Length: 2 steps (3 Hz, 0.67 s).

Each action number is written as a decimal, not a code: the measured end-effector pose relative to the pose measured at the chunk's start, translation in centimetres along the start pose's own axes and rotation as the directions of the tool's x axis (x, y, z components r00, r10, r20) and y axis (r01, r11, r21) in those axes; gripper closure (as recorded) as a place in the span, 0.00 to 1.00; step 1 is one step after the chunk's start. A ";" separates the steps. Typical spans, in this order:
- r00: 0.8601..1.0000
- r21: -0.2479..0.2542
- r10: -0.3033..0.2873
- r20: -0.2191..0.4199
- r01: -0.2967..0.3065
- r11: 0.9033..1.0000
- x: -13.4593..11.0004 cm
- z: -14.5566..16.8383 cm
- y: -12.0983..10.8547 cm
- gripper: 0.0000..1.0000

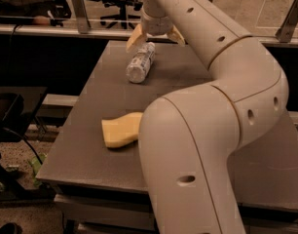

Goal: Place blue plastic bottle upright

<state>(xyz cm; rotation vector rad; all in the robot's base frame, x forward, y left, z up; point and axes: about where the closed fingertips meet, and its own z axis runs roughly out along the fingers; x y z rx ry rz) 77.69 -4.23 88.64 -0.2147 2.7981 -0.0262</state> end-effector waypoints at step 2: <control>0.999 0.022 0.043 -0.008 -0.043 0.999 -0.1 1.6 1.5 0.00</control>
Offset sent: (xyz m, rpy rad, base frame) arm -0.0049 0.0191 -0.0234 -0.0150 0.0158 -0.0862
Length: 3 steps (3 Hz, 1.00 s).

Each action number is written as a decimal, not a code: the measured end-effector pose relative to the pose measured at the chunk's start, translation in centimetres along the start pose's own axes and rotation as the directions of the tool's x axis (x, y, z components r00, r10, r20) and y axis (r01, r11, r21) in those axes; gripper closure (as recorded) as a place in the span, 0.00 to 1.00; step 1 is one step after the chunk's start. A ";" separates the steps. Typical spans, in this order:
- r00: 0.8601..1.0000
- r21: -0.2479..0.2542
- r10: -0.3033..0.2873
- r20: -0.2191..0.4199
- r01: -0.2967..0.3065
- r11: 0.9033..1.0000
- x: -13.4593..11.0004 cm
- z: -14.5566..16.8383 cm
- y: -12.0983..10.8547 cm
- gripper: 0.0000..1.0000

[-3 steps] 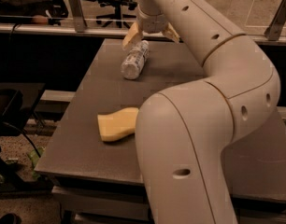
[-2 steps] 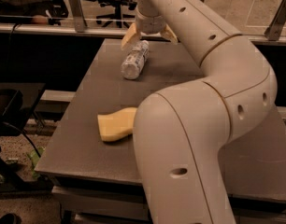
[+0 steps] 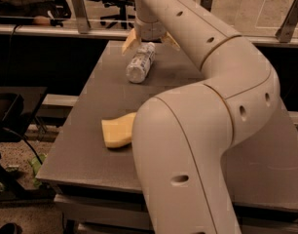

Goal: Place blue plastic bottle upright

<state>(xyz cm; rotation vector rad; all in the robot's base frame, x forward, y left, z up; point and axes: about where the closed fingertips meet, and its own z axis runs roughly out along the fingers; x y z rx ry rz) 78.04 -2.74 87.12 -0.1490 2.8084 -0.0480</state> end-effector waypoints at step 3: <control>0.998 0.026 0.060 -0.001 -0.060 0.998 0.8 0.8 1.0 0.00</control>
Offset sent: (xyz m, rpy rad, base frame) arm -0.0171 0.0051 -0.0051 0.0007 -0.0208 -0.1019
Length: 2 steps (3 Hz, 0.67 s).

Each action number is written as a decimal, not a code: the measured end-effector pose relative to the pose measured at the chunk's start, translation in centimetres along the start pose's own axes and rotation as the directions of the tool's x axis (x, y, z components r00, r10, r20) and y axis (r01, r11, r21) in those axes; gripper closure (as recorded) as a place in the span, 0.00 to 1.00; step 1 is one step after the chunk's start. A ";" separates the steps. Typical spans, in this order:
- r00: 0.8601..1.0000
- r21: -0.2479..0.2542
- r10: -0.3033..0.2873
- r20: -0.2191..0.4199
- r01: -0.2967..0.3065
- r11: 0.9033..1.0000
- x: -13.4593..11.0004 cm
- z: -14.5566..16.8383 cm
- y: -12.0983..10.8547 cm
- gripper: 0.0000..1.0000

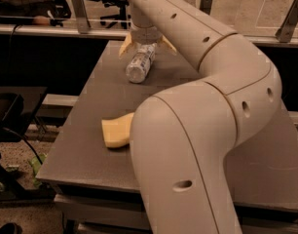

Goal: Place blue plastic bottle upright

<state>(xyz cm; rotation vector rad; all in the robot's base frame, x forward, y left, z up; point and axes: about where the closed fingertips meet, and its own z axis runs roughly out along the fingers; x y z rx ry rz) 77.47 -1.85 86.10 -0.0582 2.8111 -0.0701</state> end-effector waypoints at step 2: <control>1.000 0.005 -0.003 -0.020 0.004 1.000 0.1 0.5 0.6 0.16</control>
Offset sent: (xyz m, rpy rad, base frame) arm 0.0049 0.0107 -0.0030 -0.0142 0.0477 0.0002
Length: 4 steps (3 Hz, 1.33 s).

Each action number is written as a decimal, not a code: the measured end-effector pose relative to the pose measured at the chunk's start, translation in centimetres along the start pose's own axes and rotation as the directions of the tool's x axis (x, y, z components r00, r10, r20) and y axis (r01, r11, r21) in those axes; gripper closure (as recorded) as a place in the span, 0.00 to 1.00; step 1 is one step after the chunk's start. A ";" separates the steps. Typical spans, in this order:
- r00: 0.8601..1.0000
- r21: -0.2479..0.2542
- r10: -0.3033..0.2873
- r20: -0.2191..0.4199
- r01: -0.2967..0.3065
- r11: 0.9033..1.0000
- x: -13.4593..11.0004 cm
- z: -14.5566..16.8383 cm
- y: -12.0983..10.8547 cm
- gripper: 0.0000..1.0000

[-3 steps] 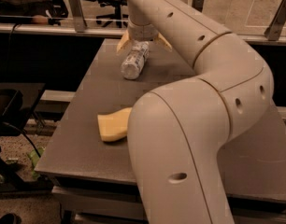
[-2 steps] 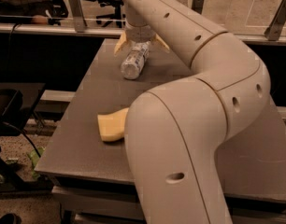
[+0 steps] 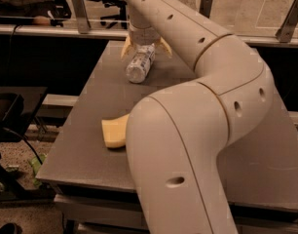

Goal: Place blue plastic bottle upright

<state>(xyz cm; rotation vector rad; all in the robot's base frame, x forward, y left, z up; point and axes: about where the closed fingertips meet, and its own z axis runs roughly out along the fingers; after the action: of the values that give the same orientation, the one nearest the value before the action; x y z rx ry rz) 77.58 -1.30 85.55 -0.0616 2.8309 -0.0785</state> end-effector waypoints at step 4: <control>0.980 0.014 -0.183 0.081 0.182 0.983 -0.5 -3.3 -0.3 1.00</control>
Offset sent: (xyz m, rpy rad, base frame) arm -0.0016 -0.0089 0.0126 -0.0237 0.0363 0.0704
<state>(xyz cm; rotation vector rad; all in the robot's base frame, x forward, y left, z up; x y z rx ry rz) 77.09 -1.45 88.89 -0.3163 2.7355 -0.1226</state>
